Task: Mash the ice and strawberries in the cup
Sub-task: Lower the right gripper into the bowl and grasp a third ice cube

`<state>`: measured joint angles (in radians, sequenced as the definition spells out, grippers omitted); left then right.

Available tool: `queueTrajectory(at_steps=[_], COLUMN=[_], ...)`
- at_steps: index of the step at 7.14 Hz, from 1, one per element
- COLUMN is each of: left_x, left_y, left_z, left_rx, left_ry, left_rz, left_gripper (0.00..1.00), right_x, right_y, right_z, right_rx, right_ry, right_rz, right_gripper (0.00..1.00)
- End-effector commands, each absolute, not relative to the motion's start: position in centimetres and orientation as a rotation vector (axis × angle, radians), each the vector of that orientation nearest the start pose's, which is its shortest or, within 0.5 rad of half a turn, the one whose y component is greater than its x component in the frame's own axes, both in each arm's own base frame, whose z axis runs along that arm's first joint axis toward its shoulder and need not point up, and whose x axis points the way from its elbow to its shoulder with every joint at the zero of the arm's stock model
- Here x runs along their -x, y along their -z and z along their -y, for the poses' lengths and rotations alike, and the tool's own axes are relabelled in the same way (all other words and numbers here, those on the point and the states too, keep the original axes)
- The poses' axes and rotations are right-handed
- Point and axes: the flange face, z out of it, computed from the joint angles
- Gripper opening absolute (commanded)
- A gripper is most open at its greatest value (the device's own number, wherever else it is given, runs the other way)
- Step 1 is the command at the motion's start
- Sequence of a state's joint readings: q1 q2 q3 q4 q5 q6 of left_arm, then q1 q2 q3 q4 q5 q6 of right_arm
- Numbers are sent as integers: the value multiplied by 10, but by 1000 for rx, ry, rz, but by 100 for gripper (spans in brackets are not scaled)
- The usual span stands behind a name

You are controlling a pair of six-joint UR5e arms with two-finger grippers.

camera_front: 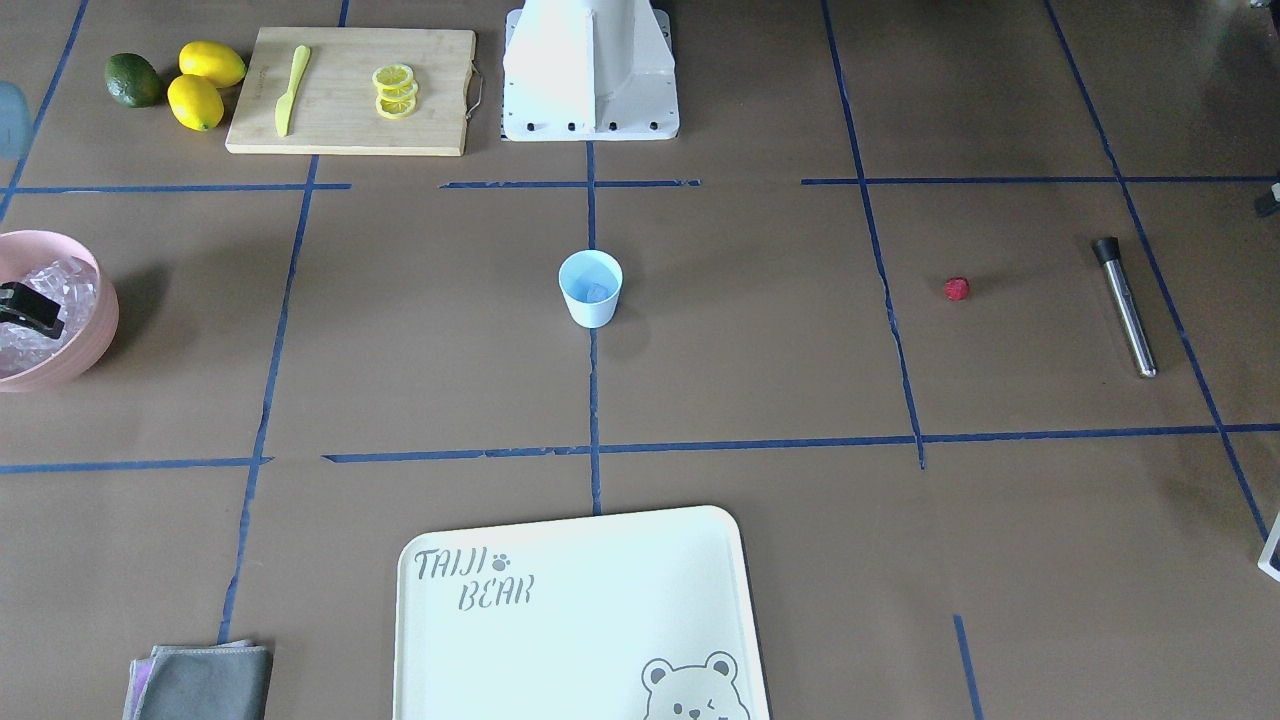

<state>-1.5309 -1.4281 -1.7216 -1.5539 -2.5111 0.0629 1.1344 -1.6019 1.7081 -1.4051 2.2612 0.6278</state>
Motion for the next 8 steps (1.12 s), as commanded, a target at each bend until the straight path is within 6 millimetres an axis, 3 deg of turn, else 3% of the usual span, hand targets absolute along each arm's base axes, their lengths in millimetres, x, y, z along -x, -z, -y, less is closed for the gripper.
queueTrajectory(at_steps=[1,3,4,5,7,8], left_x=[36,36,36,36,36,36], left_y=[-639,-639,-638,-635,-633,-633], left_z=[433,433,433,433,433,433], left_rx=[-4,-4,-6,-11,-15,-15], left_ry=[-91,-91,-91,-92,-94,-94], left_rz=[-941,-941,-941,-941,-941,-941], left_gripper=[100,100,100,100,100,100], right_x=[146,146,146,149,154,155], right_y=[-598,-598,-598,-598,-596,-582], right_z=[476,476,476,476,475,475], right_rx=[133,135,137,143,149,132], right_ry=[-91,-97,-99,-107,-110,-97], right_rz=[720,720,719,718,720,740], right_gripper=[72,58,55,44,1,0])
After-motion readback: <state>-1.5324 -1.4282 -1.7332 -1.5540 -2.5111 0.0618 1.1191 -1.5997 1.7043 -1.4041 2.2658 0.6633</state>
